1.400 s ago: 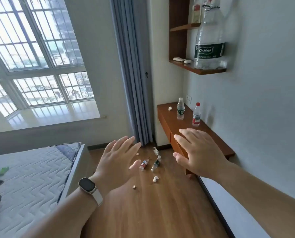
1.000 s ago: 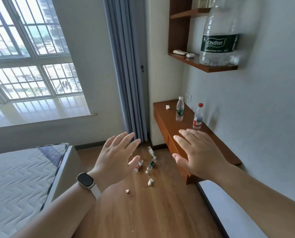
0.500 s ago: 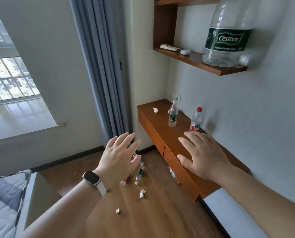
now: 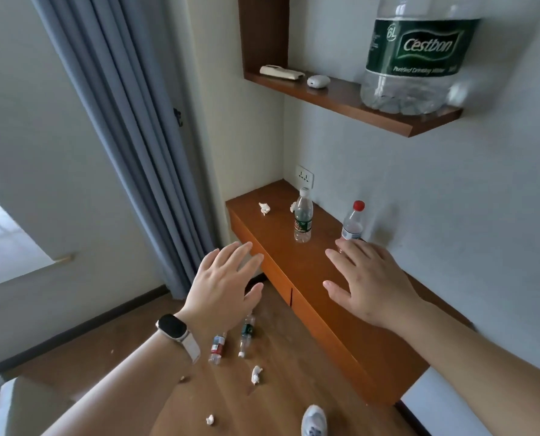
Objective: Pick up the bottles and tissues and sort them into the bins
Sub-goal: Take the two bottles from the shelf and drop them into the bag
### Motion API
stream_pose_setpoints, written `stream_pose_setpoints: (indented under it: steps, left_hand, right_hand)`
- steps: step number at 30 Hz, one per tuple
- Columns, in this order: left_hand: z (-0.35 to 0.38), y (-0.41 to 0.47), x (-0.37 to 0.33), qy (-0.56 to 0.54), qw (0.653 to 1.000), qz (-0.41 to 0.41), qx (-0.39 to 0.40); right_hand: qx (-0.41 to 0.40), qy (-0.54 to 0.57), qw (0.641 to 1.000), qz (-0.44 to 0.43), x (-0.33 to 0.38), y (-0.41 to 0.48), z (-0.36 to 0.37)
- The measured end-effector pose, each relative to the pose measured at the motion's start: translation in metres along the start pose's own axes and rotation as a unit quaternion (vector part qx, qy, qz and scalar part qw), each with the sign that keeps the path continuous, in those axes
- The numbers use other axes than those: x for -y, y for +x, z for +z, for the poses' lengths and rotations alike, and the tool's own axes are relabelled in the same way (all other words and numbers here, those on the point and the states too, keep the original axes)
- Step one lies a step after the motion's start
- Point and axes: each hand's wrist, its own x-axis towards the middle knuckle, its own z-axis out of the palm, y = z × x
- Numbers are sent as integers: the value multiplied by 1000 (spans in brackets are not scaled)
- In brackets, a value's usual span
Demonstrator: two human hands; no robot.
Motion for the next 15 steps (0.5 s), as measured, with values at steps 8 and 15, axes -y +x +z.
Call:
stream_pose_setpoints:
  steps: [8,15]
  left_hand:
    - [49,109,-5,-8,999,-8,43]
    - [95,188,-20,-22,996,-10,86]
  right_hand:
    - [2,36,999,36,-78,76,47]
    - [31,56,997,41,-136,119,87]
